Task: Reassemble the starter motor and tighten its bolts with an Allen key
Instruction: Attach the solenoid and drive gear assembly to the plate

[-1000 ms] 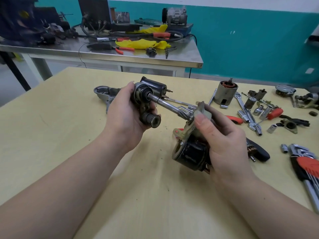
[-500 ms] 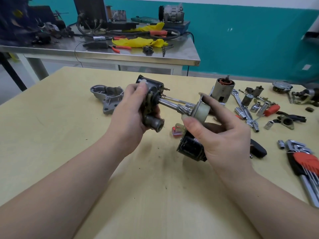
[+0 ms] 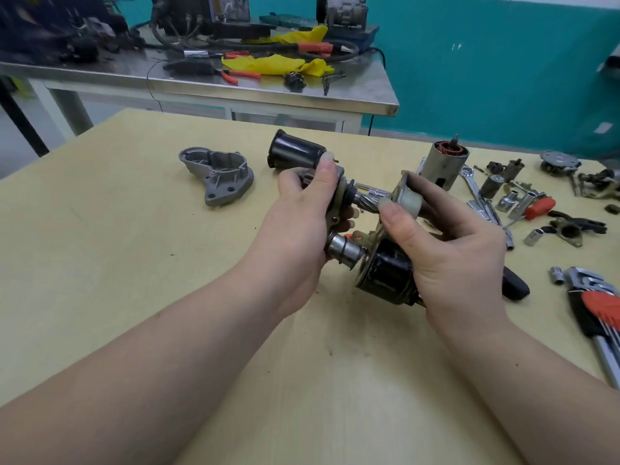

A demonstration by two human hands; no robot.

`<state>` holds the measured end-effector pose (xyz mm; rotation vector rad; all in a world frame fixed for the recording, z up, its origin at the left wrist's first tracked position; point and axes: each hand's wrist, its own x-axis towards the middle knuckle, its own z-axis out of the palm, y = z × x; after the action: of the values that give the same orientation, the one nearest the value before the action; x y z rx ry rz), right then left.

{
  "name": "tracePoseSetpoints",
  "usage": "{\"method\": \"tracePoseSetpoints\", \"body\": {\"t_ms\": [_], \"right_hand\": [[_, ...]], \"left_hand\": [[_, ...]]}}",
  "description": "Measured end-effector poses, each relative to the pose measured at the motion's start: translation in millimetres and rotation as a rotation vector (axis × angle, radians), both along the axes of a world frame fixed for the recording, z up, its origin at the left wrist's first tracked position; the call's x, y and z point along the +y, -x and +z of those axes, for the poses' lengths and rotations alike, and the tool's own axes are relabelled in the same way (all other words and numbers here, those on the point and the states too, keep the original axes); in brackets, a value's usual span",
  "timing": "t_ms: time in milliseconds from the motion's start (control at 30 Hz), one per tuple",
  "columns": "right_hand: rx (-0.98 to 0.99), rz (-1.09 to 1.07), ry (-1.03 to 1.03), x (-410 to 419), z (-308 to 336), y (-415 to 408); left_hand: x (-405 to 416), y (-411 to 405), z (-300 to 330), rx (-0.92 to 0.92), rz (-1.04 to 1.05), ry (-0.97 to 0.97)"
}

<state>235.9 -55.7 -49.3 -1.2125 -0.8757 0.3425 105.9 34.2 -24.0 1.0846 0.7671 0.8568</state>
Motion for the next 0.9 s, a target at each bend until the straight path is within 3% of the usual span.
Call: {"method": "tracePoseSetpoints", "body": {"t_ms": [333, 600, 900], "right_hand": [[-0.249, -0.028, -0.005, -5.0, 5.2, -1.3], [-0.182, -0.041, 0.014, -3.5, 7.1, -2.2], [0.100, 0.034, -0.030, -4.6, 8.5, -7.8]], "left_hand": [[-0.5, 5.5, 5.5, -0.122, -0.122, 0.162], [-1.6, 3.5, 0.1, -0.136, -0.180, 0.238], [1.6, 2.2, -4.4, -0.093, -0.228, 0.015]]}}
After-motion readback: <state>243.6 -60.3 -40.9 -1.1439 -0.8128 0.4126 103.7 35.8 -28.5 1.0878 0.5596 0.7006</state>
